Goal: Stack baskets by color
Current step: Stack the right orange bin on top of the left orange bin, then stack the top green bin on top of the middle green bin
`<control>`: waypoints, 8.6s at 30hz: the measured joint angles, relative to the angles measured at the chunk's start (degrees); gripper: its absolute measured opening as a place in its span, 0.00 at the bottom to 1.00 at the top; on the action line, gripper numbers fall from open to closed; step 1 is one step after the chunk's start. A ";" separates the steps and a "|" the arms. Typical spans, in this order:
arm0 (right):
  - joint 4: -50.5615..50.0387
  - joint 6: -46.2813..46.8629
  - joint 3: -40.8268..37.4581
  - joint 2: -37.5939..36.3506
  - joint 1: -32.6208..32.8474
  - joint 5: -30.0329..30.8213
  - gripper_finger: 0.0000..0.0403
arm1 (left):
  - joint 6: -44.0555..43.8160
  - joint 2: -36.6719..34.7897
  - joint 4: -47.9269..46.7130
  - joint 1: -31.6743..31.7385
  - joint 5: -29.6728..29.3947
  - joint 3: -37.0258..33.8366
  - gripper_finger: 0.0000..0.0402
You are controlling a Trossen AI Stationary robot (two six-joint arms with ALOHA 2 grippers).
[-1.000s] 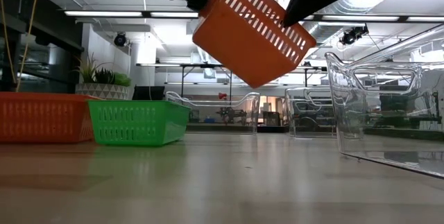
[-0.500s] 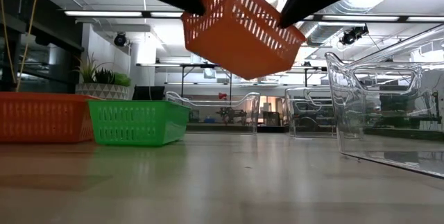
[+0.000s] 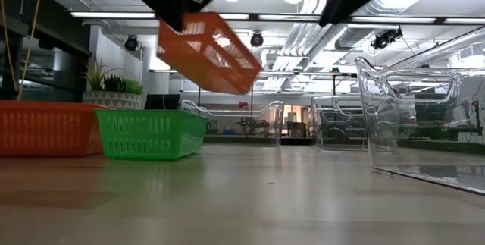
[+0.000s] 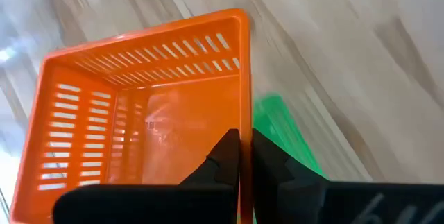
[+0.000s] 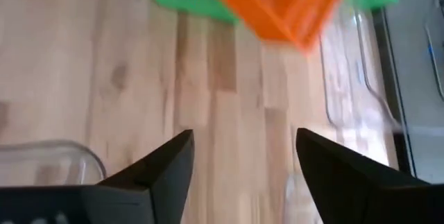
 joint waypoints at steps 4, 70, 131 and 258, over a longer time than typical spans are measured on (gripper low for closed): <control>-3.54 3.71 -2.87 -1.92 0.00 2.13 0.61 | -2.26 -0.11 -12.64 -5.03 -5.86 4.50 0.00; 7.71 6.95 -12.33 -5.85 0.23 2.38 0.62 | 8.27 -7.17 -19.87 -18.21 -13.51 -7.03 0.00; 11.65 9.21 -12.33 -5.83 -3.45 6.69 0.62 | 13.76 -14.08 -14.24 -36.85 -24.69 -24.69 0.02; 68.92 -4.29 -48.94 -36.56 -4.20 3.68 0.62 | -2.72 -12.91 16.28 22.51 -28.02 -24.25 0.51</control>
